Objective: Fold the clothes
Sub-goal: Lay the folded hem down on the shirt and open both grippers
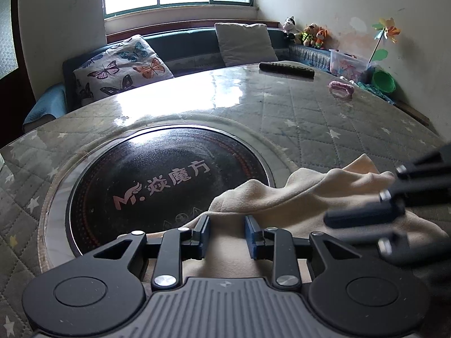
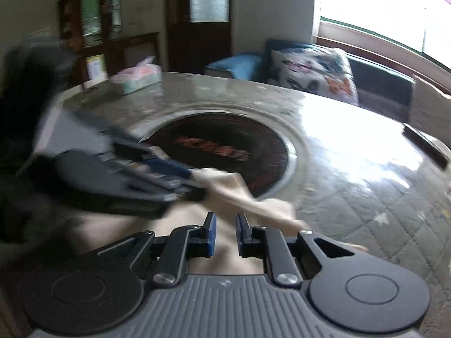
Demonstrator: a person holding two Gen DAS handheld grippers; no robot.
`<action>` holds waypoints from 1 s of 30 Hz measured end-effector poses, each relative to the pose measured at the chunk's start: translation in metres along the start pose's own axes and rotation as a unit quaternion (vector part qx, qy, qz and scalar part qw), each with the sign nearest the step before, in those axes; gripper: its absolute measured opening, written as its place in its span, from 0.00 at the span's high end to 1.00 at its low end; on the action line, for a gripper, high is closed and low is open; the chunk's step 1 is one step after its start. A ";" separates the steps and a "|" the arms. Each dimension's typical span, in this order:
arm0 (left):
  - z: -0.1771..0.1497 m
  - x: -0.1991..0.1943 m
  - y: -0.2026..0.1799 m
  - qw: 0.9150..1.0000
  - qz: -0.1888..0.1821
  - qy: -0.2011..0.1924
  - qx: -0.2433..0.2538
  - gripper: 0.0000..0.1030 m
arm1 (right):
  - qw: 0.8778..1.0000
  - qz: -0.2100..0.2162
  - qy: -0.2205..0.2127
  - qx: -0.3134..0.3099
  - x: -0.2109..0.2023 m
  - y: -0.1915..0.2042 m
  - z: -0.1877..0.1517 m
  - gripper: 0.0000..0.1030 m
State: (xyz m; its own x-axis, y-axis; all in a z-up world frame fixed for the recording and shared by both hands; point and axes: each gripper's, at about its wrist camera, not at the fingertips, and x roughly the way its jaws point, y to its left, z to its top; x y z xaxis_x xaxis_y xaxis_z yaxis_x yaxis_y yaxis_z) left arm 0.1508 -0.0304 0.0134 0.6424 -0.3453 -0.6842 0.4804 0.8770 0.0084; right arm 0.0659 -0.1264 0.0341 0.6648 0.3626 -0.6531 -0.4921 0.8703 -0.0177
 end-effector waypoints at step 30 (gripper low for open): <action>-0.072 -0.081 -0.018 0.997 0.031 -0.067 0.015 0.67 | 0.998 -0.004 -0.034 0.053 -0.080 -0.003 -0.072 0.82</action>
State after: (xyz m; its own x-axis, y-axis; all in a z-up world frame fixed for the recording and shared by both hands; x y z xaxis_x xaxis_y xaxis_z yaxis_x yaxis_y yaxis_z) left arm 0.0467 0.0058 0.0163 0.7448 -0.3339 -0.5778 0.4530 0.8887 0.0703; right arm -0.0257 -0.1821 0.0320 0.7071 0.3749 -0.5995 -0.4274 0.9021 0.0601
